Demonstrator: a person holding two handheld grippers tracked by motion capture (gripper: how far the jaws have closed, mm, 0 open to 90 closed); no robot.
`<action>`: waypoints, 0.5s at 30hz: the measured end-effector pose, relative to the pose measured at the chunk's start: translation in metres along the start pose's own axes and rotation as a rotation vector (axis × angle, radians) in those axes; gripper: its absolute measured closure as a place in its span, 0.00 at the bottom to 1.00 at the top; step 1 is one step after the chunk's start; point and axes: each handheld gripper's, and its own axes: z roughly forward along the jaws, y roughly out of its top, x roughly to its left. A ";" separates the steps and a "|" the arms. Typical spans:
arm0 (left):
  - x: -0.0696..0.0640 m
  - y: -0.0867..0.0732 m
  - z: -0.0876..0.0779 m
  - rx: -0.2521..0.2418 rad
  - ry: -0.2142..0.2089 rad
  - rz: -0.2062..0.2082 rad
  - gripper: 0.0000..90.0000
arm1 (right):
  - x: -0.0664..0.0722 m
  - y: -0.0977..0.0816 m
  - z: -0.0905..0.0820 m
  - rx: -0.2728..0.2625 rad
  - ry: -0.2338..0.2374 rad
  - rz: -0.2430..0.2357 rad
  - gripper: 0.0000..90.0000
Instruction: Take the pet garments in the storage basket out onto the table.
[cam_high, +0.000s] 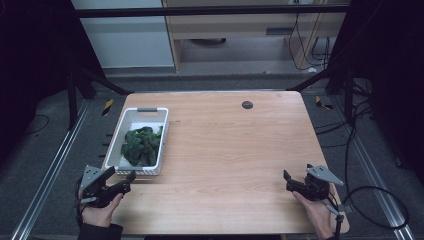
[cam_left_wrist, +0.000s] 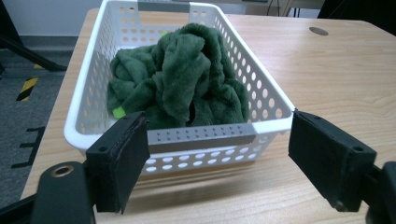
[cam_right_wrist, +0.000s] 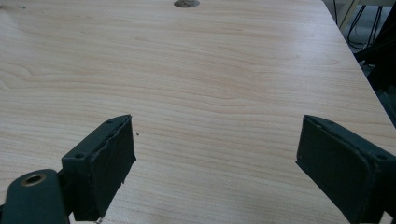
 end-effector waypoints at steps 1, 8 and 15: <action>0.001 0.003 0.000 0.006 -0.004 0.007 0.21 | 0.000 0.000 0.000 0.001 0.001 0.000 0.13; 0.008 0.010 0.001 0.008 0.004 0.009 0.22 | 0.002 0.000 0.002 0.018 0.009 -0.002 0.13; 0.011 0.020 0.000 -0.015 0.011 0.013 0.22 | 0.003 0.000 0.002 0.012 0.009 -0.012 0.13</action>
